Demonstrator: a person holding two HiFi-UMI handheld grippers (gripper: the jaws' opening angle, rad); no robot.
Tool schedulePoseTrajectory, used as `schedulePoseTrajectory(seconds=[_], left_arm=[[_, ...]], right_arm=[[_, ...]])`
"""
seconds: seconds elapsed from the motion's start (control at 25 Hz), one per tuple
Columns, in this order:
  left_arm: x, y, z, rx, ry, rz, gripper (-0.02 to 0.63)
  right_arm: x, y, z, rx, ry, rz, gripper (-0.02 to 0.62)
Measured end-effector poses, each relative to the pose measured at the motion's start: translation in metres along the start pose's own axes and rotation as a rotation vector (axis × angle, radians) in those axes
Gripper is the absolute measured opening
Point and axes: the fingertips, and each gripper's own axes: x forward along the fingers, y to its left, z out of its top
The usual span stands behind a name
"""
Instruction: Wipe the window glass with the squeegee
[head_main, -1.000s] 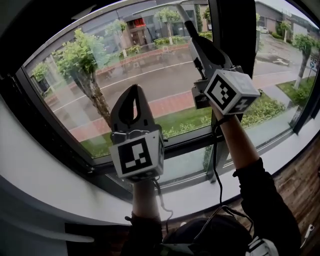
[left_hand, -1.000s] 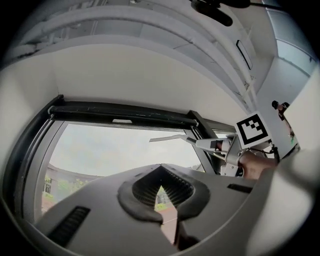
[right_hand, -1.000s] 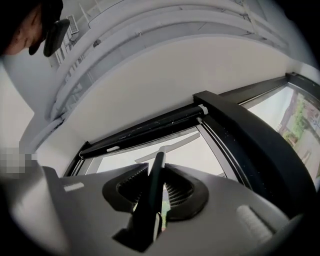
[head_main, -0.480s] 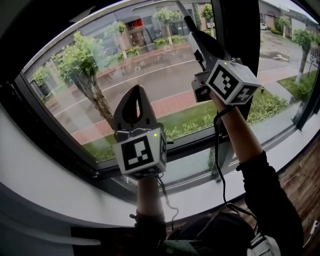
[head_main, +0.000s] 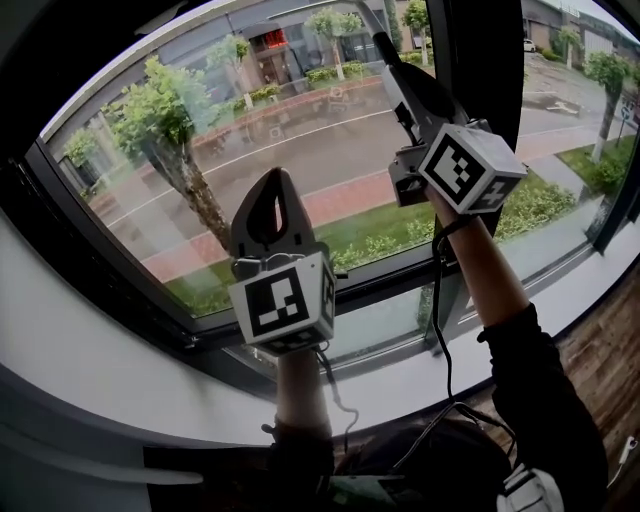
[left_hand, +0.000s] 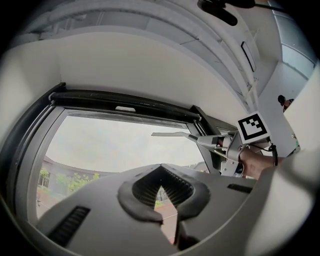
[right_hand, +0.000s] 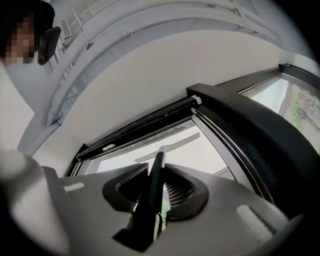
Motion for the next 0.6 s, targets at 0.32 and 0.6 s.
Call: schedulePoseTrajectory(seconds=[0.32, 0.6], left_arm=[[-0.005, -0.005, -0.024, -0.035, 0.046, -0.01, 0.002], [-0.011, -0.013, -0.036, -0.048, 0.058, -0.015, 0.002]], right_arm=[[-0.023, -0.001, -0.023, -0.01, 0.031, -0.018, 0.097], [-0.038, -0.003, -0.038, -0.006, 0.068, -0.028, 0.098]])
